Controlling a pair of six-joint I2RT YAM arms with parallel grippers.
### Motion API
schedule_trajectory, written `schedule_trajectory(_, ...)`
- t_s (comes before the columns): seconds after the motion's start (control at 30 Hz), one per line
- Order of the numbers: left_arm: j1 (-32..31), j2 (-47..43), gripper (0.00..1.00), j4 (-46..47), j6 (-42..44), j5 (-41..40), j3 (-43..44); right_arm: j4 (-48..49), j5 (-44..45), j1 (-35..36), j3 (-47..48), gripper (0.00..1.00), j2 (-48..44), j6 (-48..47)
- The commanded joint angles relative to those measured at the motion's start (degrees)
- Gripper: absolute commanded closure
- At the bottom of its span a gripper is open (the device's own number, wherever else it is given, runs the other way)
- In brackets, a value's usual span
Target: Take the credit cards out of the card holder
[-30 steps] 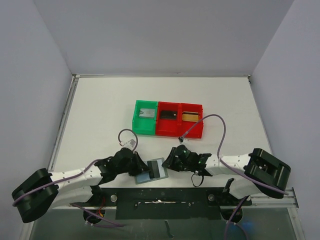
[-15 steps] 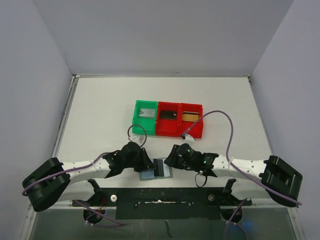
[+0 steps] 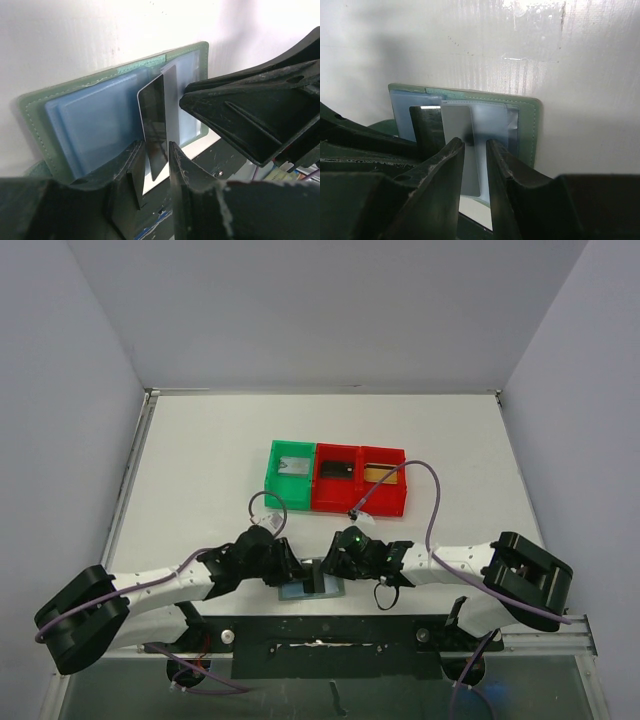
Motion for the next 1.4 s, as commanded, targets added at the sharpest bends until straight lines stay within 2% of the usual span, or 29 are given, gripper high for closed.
schedule_trajectory(0.0, 0.96, -0.6, 0.74, 5.13, -1.13, 3.79, -0.84, 0.15, -0.6, 0.48, -1.38, 0.73, 0.23, 0.67)
schedule_trajectory(0.13, 1.5, 1.65, 0.73, 10.35, -2.22, 7.21, -1.71, 0.41, -1.25, 0.47, -0.97, 0.73, 0.94, 0.18)
schedule_trajectory(0.37, 1.66, 3.45, 0.75, 11.47, -3.37, 6.9, -2.02, 2.24, -3.03, 0.35, -0.85, 0.75, 1.8, -0.56)
schedule_trajectory(0.5, 1.75, 2.33, 0.88, 11.79, -3.99, 6.19, -2.49, 2.02, -3.34, 0.4, -0.59, 0.76, 2.55, -0.74)
schedule_trajectory(0.57, 1.88, 1.18, 1.0, 11.05, -4.08, 5.73, -2.87, 1.55, -3.07, 0.39, -0.59, 0.76, 2.27, -0.56)
schedule_trajectory(0.73, 2.18, -3.81, 1.0, 0.12, -1.64, 1.2, -1.3, -2.51, -0.58, 0.11, 0.24, 0.76, 0.44, -1.64)
schedule_trajectory(0.9, 2.82, -10.81, 1.0, -7.6, 0.25, -1.93, -0.2, -3.55, 0.5, -0.25, 1.06, 0.7, -3.35, -6.24)
schedule_trajectory(1.23, 4.51, -17.54, 1.0, -9.74, 1.23, -1.61, 0.27, -5.57, 0.99, -0.59, 4.3, 0.59, -9.72, -9.23)
schedule_trajectory(1.3, 4.55, -17.44, 1.0, -9.68, 1.64, -1.31, 0.71, -5.3, 1.27, -0.55, 4.19, 0.55, -10.54, -9.06)
schedule_trajectory(1.37, 4.6, -17.42, 1.0, -9.49, 2.0, -0.99, 1.08, -4.57, 1.72, -0.68, 3.66, 0.46, -11.84, -8.77)
